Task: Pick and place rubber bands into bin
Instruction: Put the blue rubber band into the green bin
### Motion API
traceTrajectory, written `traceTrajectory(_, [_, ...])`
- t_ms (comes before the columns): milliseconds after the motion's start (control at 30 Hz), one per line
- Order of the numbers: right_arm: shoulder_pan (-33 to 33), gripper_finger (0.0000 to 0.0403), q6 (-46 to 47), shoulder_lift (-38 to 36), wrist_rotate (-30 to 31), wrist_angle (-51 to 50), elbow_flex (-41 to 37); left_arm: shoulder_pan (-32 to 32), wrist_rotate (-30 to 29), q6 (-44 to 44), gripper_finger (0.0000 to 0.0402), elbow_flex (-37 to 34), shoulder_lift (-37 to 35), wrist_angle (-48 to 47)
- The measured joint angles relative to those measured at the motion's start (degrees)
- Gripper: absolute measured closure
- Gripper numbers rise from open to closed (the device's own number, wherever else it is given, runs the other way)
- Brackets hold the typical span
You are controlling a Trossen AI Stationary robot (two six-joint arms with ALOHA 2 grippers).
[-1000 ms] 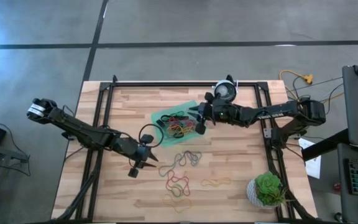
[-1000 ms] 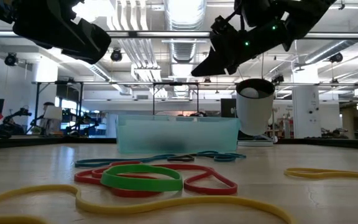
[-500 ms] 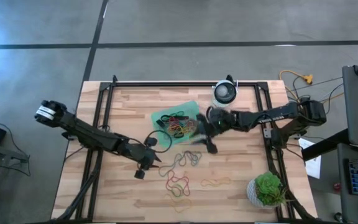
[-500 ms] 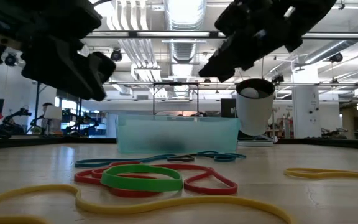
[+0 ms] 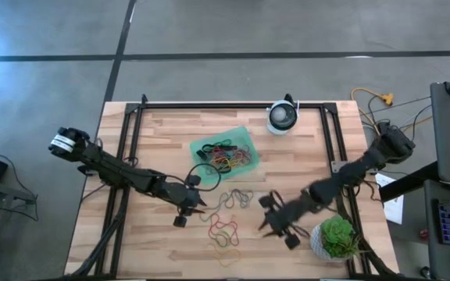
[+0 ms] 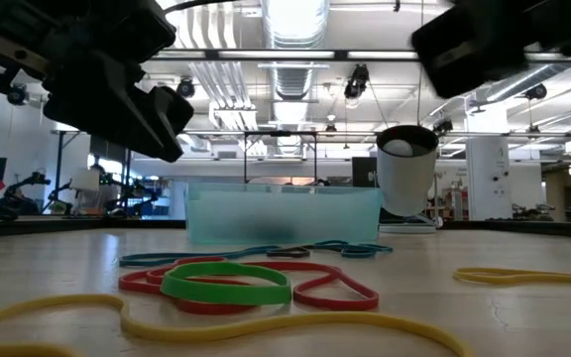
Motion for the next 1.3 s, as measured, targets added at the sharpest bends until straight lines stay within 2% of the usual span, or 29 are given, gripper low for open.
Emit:
traceTrajectory(200, [10.48,0.0303,0.55,-0.13,12.33,0.12,1.23,-0.01,-0.02,0.42,0.0301,-0.02,-0.08,0.04])
traceTrajectory(300, [13.26,0.0309,-2.50,-0.17,18.99,0.19,2.02,-0.01,-0.02,0.37,0.0301,-0.10,-0.10,0.04])
traceTrajectory(400, [14.51,0.0315,-2.96,-0.17,22.90,0.24,2.23,-0.01,0.44,0.41,0.0301,-0.15,-0.13,-1.15])
traceTrajectory(633, [14.13,0.0329,-4.39,-0.17,23.49,0.18,2.23,-0.01,0.46,0.50,0.0301,-0.16,-0.20,-7.81])
traceTrajectory(867, [11.89,0.0339,-7.79,-0.17,26.30,0.75,2.23,-0.01,0.46,0.55,0.0301,-0.24,-0.71,-7.84])
traceTrajectory(1133, [6.96,0.0339,-11.64,-0.16,26.35,4.70,2.25,-0.01,0.46,0.13,0.0301,-0.39,-0.76,-7.84])
traceTrajectory(1300, [4.28,0.0338,-10.97,-0.15,26.33,4.94,2.25,-0.01,0.47,0.70,0.0301,-0.49,-0.76,-7.96])
